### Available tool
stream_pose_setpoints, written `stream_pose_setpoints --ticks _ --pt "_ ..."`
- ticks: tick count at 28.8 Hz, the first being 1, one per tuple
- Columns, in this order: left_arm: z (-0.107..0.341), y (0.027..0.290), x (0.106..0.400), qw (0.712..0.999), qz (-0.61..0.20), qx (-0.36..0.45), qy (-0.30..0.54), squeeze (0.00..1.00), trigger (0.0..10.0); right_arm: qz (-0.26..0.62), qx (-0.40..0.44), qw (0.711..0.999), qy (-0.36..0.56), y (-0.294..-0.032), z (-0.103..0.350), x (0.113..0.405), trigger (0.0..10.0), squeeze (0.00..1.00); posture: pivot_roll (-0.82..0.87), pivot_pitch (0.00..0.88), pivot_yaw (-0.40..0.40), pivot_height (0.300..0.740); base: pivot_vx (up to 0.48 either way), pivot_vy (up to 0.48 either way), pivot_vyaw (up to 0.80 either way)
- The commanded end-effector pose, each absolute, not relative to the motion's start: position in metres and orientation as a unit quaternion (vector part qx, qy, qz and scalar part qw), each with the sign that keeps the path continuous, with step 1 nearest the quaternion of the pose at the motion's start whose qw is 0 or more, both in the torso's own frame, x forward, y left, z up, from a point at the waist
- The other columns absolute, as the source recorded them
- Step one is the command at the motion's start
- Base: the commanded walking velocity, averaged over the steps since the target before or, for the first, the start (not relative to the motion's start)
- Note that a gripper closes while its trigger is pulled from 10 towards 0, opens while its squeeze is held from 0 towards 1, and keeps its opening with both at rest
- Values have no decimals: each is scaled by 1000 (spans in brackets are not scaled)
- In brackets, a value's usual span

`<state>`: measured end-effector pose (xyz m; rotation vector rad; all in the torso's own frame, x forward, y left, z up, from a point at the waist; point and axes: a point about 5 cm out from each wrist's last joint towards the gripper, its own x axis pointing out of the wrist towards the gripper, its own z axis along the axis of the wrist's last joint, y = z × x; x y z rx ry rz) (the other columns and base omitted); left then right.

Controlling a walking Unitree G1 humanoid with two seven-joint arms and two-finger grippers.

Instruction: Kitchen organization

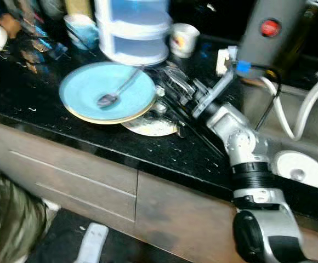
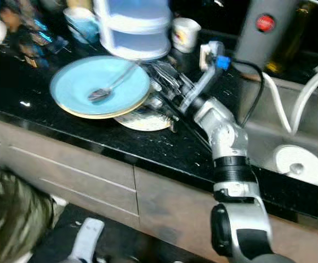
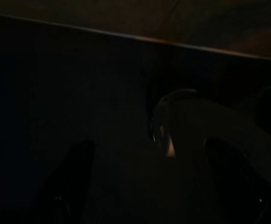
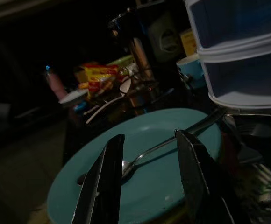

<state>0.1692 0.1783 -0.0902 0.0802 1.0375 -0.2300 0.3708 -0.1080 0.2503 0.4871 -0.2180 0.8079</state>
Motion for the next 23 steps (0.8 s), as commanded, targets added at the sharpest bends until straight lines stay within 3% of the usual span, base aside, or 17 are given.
stream_pose_setpoints --ticks 1,12,23 --pt "-94 175 160 853 -112 32 509 0 10000 372 235 892 -100 -112 246 372 10000 0 109 60 -95 740 0 0 0" --pt "-93 180 163 854 -97 45 509 0 10000 363 226 899 -93 -107 241 371 10000 0 111 54 -92 740 0 -434 0" --pt "-93 179 165 856 -89 45 507 0 10000 366 178 910 -81 -102 238 370 10000 0 109 52 -95 740 0 0 0"
